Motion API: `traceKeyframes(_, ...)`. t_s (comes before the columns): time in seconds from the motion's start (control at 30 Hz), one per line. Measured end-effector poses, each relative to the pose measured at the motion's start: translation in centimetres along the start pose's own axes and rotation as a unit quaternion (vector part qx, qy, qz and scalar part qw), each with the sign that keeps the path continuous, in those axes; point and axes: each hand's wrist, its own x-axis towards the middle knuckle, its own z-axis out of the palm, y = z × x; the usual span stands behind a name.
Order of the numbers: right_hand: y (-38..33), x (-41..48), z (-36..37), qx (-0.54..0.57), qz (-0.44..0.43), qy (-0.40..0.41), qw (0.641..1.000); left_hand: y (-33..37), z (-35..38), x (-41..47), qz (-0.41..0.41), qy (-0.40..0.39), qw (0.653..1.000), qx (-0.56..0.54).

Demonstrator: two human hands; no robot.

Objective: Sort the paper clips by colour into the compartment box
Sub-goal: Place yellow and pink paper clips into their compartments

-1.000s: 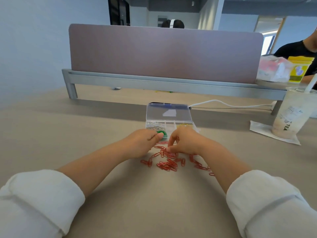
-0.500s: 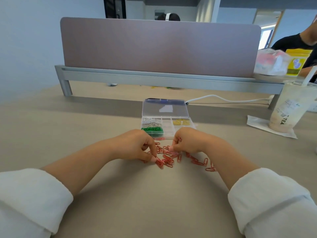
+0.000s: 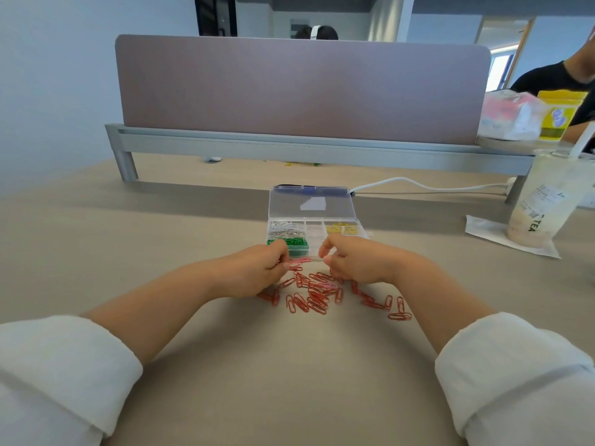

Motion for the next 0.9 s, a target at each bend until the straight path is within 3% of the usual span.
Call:
traceKeyframes(0.2, 0.1, 0.3, 0.1, 0.05, -0.012, 0.03, 0.998, -0.3, 0.0, 0.3, 0.009, 0.071, 0.997, -0.034)
traceKeyframes(0.43, -0.1, -0.4, -0.6, -0.026, -0.027, 0.021, 0.999, -0.6, 0.2, 0.5, 0.008, 0.098, 0.986, -0.137)
traceKeyframes(0.73, 0.1, -0.3, -0.6, -0.089, 0.0, -0.054, 0.995, -0.3, 0.1, 1.0, -0.009, 0.097, 0.991, -0.097)
traceKeyframes(0.9, 0.2, -0.1, -0.6, -0.121, 0.01, -0.077, 0.99, -0.6, 0.3, 1.6, -0.029, 0.124, 0.991, 0.035)
